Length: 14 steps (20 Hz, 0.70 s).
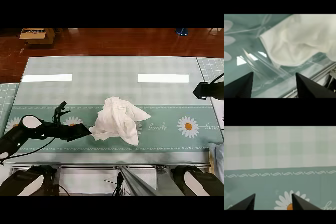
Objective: Fold the shirts.
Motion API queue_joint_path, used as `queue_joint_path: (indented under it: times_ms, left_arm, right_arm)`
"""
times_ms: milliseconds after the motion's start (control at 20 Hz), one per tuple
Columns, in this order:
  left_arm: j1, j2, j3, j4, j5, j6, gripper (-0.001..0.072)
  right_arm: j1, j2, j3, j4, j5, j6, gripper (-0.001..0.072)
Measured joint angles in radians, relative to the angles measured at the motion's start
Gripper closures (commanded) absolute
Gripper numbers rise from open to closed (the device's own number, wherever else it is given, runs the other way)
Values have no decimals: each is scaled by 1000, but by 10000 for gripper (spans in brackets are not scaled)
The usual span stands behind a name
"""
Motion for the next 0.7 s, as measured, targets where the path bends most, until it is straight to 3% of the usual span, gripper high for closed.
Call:
queue_joint_path:
  times_ms: [150,350,400,700]
  left_arm:
    - [7,-108,-8,-83,13,72,133]
    - [9,-220,-11,-241,46,209,510]
    - [9,-239,-8,-267,48,235,670]
    - [9,-292,2,-355,29,333,687]
  right_arm:
    - [-39,1,-6,34,4,-21,181]
    - [-56,1,-8,64,11,-27,181]
    - [-58,1,-9,66,13,-27,181]
    - [-75,-5,-23,86,29,-25,229]
